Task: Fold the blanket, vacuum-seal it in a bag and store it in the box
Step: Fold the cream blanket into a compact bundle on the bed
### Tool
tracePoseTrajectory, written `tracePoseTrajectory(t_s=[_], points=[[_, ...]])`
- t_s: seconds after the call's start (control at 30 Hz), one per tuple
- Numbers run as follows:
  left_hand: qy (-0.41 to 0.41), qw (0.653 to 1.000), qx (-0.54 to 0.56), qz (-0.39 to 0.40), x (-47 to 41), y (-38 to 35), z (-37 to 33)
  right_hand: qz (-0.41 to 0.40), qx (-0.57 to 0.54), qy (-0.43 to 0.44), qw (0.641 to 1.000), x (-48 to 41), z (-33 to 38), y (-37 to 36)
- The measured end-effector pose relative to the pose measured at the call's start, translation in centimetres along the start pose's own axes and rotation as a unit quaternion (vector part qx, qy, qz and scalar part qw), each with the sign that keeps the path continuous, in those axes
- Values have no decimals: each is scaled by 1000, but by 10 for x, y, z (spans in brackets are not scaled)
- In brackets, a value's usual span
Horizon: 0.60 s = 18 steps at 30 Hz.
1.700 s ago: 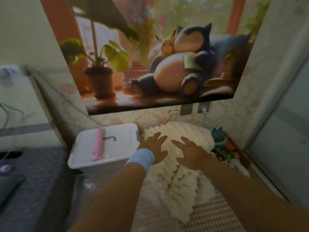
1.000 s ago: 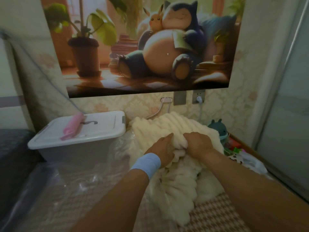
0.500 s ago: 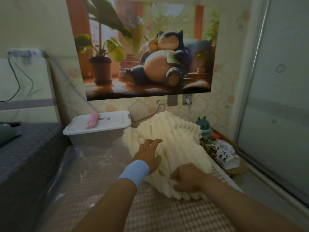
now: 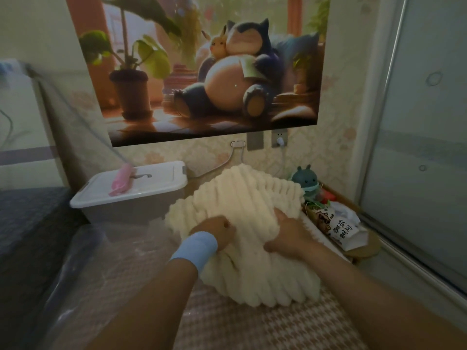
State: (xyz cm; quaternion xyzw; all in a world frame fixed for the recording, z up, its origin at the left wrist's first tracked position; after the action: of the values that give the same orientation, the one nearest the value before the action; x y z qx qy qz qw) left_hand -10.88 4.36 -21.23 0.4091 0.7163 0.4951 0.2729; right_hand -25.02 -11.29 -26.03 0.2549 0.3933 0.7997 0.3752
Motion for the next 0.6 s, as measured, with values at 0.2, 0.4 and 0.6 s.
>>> tracePoseTrajectory(t_s=[0.2, 0.4, 0.6], points=[[-139, 964, 81, -211, 12, 62, -51, -131, -1, 205, 970, 102, 62, 3], [-53, 990, -121, 40, 54, 25, -15, 71, -50, 292, 952, 149, 67, -13], [-11, 980, -157, 118, 117, 27, 21, -146, -179, 69, 970, 111, 47, 42]])
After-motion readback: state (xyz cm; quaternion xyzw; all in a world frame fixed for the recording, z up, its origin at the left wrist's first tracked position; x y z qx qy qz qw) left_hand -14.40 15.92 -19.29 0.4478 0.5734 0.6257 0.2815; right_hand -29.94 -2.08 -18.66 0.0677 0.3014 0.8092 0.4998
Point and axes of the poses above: each hand's wrist, its own x-axis away from the middle knuckle, its own y-axis out of the back of the hand, z = x × y, the point moved 4 cm from there along -x, towards the middle knuckle, and after that the axes turned 11 degrees about -y, right-handed, at the moved point
